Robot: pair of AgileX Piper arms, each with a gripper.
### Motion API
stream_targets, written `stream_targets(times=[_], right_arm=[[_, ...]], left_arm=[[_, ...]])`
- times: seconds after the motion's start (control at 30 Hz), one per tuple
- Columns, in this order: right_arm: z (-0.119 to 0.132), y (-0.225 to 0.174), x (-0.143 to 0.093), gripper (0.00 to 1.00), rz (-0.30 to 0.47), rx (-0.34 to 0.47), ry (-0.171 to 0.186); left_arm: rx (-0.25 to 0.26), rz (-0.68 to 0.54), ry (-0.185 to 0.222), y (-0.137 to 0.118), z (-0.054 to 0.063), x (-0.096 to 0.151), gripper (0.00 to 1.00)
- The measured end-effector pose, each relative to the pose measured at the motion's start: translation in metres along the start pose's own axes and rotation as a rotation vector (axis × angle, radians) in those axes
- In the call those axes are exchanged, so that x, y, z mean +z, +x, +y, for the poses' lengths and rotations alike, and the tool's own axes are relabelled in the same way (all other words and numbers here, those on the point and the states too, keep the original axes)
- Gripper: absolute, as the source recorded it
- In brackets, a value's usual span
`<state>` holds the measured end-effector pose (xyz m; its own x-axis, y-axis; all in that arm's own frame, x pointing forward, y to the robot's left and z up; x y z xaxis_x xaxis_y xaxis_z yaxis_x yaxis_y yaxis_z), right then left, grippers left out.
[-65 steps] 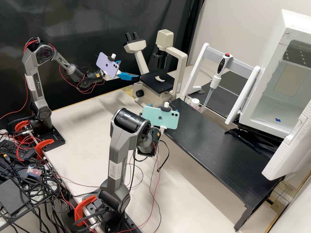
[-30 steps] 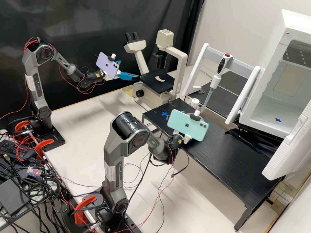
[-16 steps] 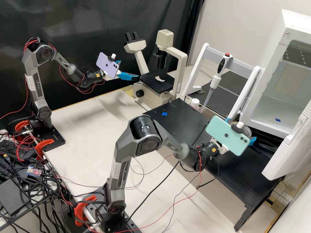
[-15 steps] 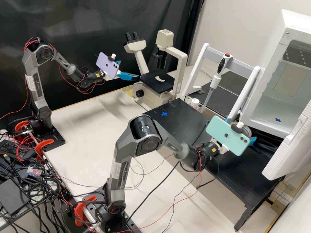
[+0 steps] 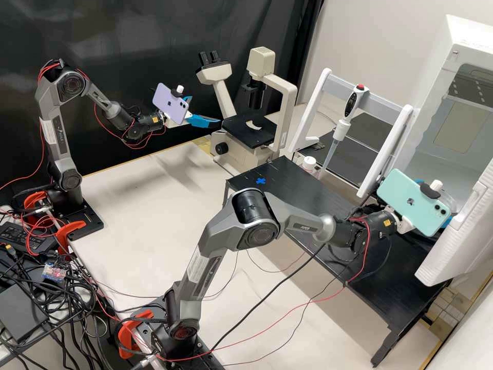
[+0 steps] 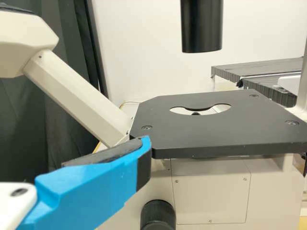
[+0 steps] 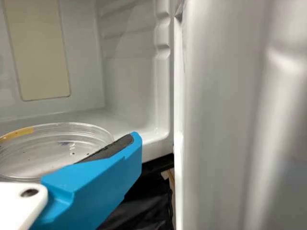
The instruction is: Move the petri dish to the incubator
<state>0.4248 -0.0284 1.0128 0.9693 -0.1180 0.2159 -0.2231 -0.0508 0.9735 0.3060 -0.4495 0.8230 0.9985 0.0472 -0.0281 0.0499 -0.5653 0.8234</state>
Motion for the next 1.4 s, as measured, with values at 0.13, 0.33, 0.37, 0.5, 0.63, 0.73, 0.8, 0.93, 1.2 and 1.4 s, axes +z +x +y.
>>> stream_targets(times=[0.13,0.33,0.37,0.5,0.63,0.73,0.8,0.93,1.2,1.4], right_arm=[[-0.008,0.025,-0.013,0.00,-0.009,-0.022,-0.003],[-0.026,0.060,-0.024,0.00,-0.048,-0.075,-0.024],[-0.028,0.067,-0.025,0.00,-0.052,-0.080,-0.038],[-0.040,0.087,-0.026,0.00,-0.083,-0.093,-0.072],[-0.048,0.104,-0.026,0.00,-0.108,-0.087,-0.086],[-0.052,0.113,-0.022,0.00,-0.124,-0.077,-0.074],[-0.052,0.118,-0.020,0.00,-0.132,-0.069,-0.071],[-0.051,0.123,-0.020,0.00,-0.140,-0.069,-0.063],[-0.056,0.131,-0.019,1.00,-0.130,-0.097,-0.078],[-0.065,0.129,-0.014,1.00,-0.139,-0.120,-0.088]], left_arm=[[0.000,0.000,0.000,0.000,0.000,0.000,1.00],[0.000,0.000,0.000,0.000,0.000,0.000,1.00],[0.000,0.000,0.000,0.000,0.000,0.000,1.00],[0.000,0.000,0.000,0.000,0.000,0.000,1.00],[0.000,0.000,0.000,0.000,0.000,0.000,1.00],[0.000,0.000,0.000,0.000,0.000,0.000,1.00],[0.000,0.000,0.000,0.000,0.000,0.000,1.00],[0.000,0.000,0.000,0.000,0.000,0.000,1.00],[0.000,0.000,0.000,0.000,0.000,0.000,1.00],[0.000,0.000,0.000,0.000,0.000,0.000,1.00]])
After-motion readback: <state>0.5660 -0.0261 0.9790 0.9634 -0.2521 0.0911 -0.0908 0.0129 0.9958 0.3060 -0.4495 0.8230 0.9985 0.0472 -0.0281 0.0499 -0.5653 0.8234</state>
